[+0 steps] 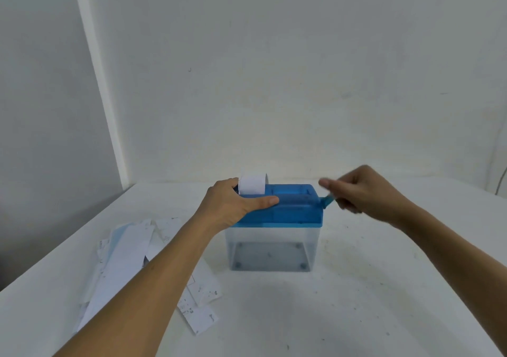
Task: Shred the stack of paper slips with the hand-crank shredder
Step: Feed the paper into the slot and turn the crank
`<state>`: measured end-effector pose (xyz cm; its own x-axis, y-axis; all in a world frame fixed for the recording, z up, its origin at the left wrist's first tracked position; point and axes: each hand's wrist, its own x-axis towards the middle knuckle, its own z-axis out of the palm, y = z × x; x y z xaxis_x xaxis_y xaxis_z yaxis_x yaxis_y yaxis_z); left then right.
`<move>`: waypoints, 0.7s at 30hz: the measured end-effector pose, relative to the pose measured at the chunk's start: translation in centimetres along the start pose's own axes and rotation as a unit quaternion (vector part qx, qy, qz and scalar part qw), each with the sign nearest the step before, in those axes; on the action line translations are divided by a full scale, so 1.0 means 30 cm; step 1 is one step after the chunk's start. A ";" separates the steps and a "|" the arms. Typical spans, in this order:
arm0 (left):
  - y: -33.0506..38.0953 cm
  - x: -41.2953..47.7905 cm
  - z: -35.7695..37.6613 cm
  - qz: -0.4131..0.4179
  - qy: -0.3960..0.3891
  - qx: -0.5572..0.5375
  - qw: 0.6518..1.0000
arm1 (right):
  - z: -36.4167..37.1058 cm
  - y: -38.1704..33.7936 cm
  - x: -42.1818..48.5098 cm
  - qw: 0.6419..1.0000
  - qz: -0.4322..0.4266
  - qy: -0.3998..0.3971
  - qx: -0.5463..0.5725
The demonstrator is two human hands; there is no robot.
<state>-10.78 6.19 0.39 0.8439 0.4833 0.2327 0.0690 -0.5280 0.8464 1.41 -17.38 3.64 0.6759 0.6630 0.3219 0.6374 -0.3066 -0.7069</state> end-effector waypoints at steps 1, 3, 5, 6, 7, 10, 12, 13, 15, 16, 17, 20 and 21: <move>-0.001 -0.004 -0.001 0.004 -0.002 -0.005 1.000 | -0.001 -0.006 0.021 0.999 -0.001 0.032 0.017; -0.003 -0.015 -0.004 0.005 -0.001 -0.014 1.000 | -0.005 -0.010 0.061 0.996 0.003 0.079 0.040; -0.006 -0.020 -0.008 0.005 -0.003 -0.018 1.000 | -0.002 -0.001 0.104 0.994 0.013 0.101 0.046; -0.009 -0.022 -0.011 0.005 -0.005 -0.019 1.000 | 0.003 0.006 0.125 0.993 0.018 0.108 0.052; -0.016 -0.022 -0.013 0.008 -0.010 -0.019 1.000 | 0.012 0.015 0.146 0.991 0.023 0.116 0.066; -0.042 -0.026 -0.019 0.017 -0.025 -0.020 0.999 | 0.046 0.037 0.205 0.984 0.043 0.145 0.096; -0.056 -0.028 -0.018 0.023 -0.029 -0.032 0.999 | 0.077 0.053 0.232 0.979 0.065 0.163 0.106; -0.062 -0.027 -0.018 0.028 -0.028 -0.034 0.999 | 0.097 0.068 0.241 0.975 0.081 0.169 0.116; -0.066 -0.026 -0.014 0.031 -0.022 -0.031 0.999 | 0.142 0.109 0.233 0.974 0.115 0.163 0.112; -0.068 -0.024 -0.013 0.032 -0.019 -0.027 0.999 | 0.170 0.136 0.219 0.977 0.133 0.145 0.087; -0.067 -0.020 -0.013 0.031 -0.018 -0.021 0.999 | 0.195 0.161 0.201 0.979 0.154 0.122 0.059; -0.066 -0.017 -0.018 0.030 -0.016 0.001 0.999 | 0.256 0.219 0.114 0.976 0.196 0.087 0.040; -0.065 -0.015 -0.020 0.031 -0.019 0.006 0.999 | 0.265 0.227 0.083 0.976 0.190 0.096 0.038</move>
<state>-11.62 7.43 -1.08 0.8659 0.4235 0.2661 0.0223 -0.5643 0.8253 4.49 -12.38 -5.40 0.9196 0.3687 0.1354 0.3035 -0.4483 -0.8407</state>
